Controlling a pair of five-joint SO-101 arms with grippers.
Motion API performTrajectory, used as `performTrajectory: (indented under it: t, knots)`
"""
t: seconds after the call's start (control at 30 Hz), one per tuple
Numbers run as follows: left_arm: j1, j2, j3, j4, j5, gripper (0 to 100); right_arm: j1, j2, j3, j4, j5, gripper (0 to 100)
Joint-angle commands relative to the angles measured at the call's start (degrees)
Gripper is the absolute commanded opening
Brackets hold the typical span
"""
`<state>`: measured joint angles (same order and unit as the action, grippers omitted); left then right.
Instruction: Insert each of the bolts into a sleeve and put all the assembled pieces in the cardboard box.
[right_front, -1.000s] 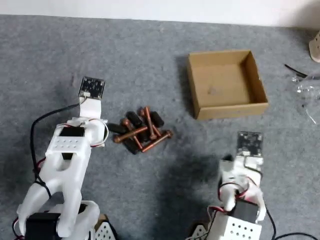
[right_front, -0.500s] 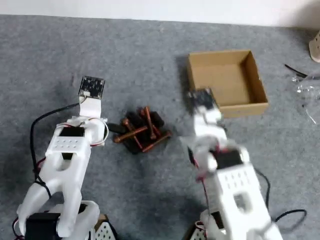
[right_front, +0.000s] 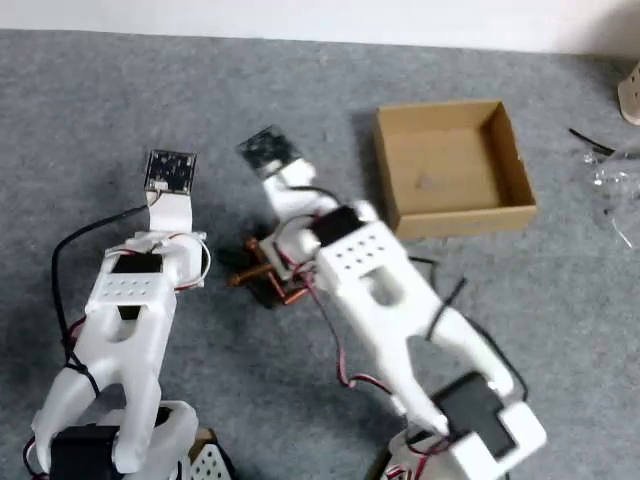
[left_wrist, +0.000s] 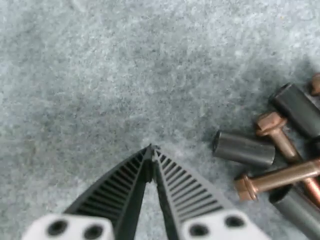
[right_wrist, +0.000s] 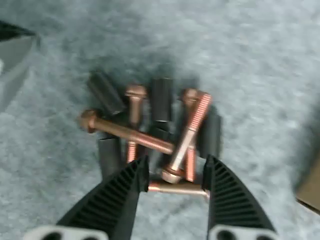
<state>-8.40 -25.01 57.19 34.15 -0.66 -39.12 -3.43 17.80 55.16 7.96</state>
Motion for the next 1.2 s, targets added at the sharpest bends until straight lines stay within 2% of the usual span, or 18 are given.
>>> performTrajectory:
  t: [0.0,0.23,0.5,0.67,1.03,1.17]
  knots:
    - [-1.10,-1.89,-0.13,-0.97,0.53,1,-1.80,3.91,-4.26,-1.80,-0.35,16.6]
    - [-2.59,-1.89,-0.13,-1.05,0.62,1,-0.31,13.14,-10.24,-1.89,-0.26,16.6]
    - [-2.51,-1.89,-0.13,-1.05,0.62,1,1.54,16.57,-10.59,-1.89,-0.53,16.6]
    - [-2.51,-1.98,-0.13,-0.79,0.62,1,1.63,18.59,-10.33,-6.02,-0.62,16.6]
    - [-2.33,-1.80,-0.13,-0.88,0.62,1,2.15,17.98,-10.59,-4.44,-0.88,16.6]
    - [-2.24,-1.80,-0.13,-0.88,0.62,1,3.56,13.49,-10.33,-3.38,-5.10,16.6]
